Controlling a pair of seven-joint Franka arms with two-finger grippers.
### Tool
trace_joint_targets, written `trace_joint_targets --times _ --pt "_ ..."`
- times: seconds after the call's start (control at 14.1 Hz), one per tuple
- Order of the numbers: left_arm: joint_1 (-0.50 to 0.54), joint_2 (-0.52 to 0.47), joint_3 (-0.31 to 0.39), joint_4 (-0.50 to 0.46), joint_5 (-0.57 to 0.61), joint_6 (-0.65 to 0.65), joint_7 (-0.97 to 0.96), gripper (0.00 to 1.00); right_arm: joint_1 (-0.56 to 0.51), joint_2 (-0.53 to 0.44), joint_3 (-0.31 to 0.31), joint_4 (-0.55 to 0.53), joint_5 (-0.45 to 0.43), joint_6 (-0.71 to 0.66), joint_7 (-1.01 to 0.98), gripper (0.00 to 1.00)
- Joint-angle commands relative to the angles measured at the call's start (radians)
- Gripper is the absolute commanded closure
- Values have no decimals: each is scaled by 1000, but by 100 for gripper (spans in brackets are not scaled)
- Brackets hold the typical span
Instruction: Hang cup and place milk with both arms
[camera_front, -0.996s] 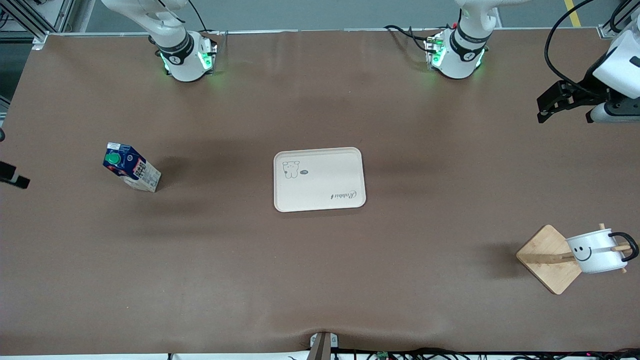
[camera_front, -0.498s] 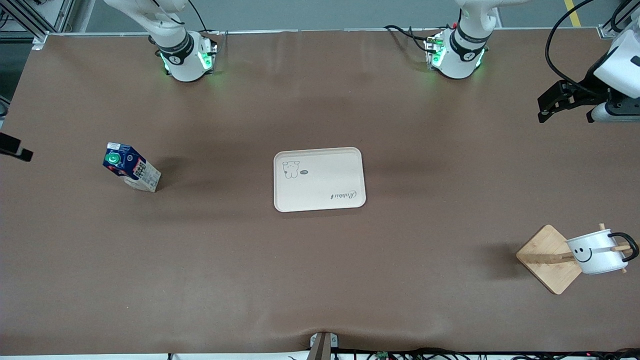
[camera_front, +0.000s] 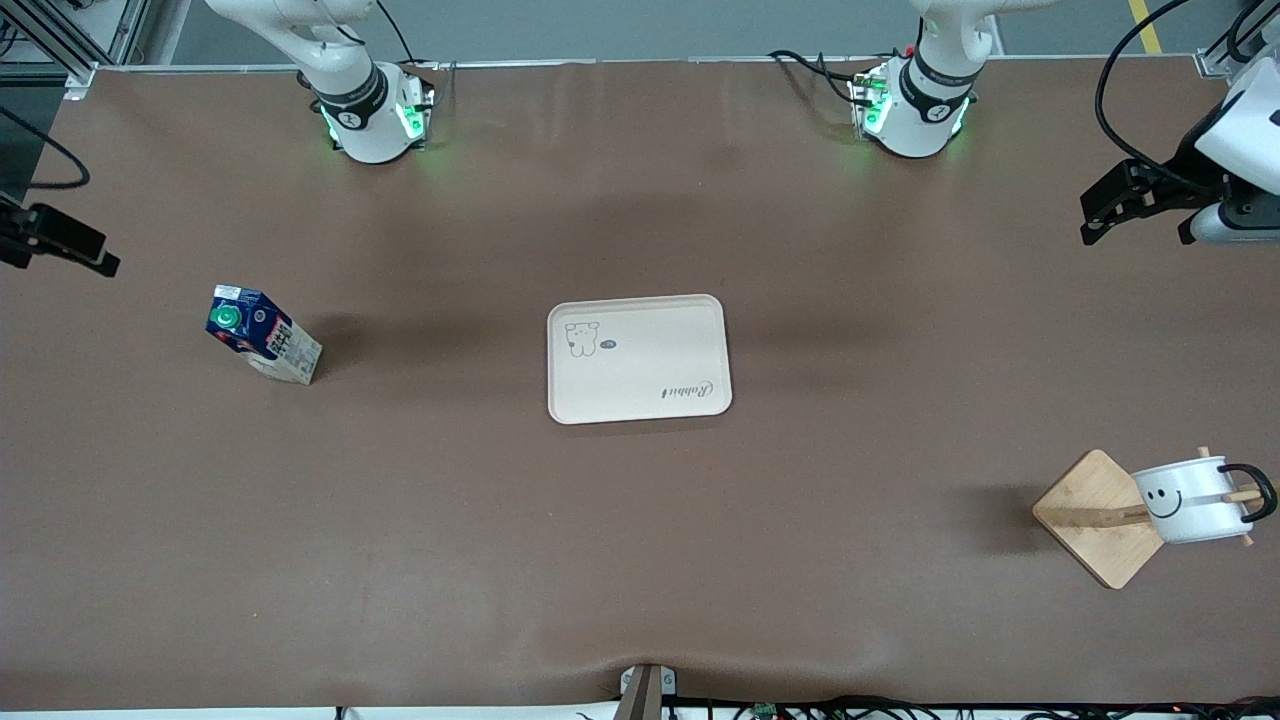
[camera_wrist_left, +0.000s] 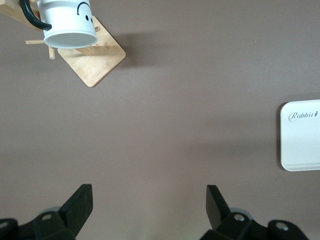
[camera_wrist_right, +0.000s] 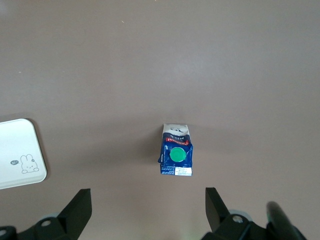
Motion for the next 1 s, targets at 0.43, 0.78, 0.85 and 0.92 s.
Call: trace_joint_targets --times 0.43,0.78,0.85,0.92 --pt "6 -17 5 17 -1 -15 13 0 -24 -63 -12 -118 30 53 -70 0" --pt "5 -17 -4 17 -1 -15 13 0 3 -60 -6 -83 7 53 -76 0" --pt "0 -19 -6 17 -1 -15 11 0 6 -59 -5 -70 -5 51 -74 0" --pt "-1 -17 -7 17 -1 -15 5 0 14 -58 2 -55 -22 51 -74 0"
